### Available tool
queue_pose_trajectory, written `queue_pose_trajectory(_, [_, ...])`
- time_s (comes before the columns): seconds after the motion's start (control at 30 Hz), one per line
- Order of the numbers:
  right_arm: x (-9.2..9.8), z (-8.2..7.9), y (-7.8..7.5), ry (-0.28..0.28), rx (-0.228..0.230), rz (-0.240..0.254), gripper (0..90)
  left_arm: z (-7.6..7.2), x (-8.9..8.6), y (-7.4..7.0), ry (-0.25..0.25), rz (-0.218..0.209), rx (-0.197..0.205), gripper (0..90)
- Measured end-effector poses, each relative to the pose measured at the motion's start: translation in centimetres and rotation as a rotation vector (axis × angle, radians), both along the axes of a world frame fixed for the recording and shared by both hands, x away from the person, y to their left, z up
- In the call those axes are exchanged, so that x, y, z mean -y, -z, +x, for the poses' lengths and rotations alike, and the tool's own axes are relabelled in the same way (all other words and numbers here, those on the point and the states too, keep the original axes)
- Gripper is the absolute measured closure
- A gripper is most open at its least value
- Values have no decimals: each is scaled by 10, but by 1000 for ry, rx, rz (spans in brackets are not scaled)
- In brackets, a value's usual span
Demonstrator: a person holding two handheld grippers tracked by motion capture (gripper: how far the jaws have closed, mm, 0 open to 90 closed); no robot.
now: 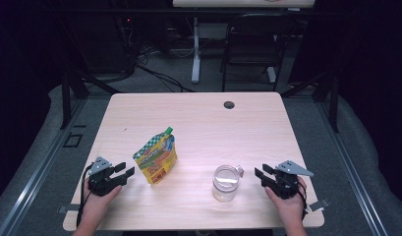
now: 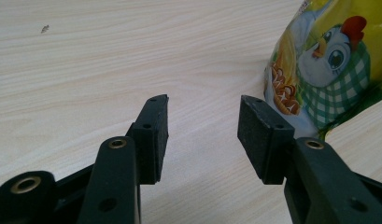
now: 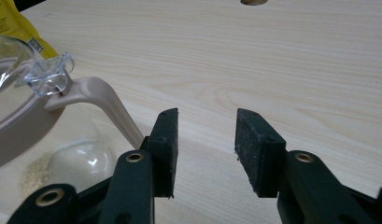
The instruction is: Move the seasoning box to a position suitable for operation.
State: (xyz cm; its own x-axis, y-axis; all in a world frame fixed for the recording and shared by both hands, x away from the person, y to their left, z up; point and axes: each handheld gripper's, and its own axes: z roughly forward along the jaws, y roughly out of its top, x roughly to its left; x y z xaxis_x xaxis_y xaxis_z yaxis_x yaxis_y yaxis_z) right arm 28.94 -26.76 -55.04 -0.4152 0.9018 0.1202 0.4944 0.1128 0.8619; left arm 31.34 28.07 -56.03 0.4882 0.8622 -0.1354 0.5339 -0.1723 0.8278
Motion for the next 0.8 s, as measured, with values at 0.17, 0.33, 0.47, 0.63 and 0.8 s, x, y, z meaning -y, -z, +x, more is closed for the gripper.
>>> queue_pose_trajectory(0.17, [-4,-1,0,-20,4,0,600,1,0,0,2,0,1,534])
queue_pose_trajectory(0.33, [-11,-3,-1,-63,5,-12,602,1,1,0,8,7,0,537])
queue_pose_trajectory(0.47, [-19,-2,0,-97,5,-16,612,0,0,-1,9,2,-2,547])
queue_pose_trajectory(0.63, [-27,-2,0,-138,-1,-28,664,-2,-1,0,8,2,0,549])
queue_pose_trajectory(0.8, [-27,1,-1,-147,-9,-23,678,-6,-5,-1,-4,4,-2,549])
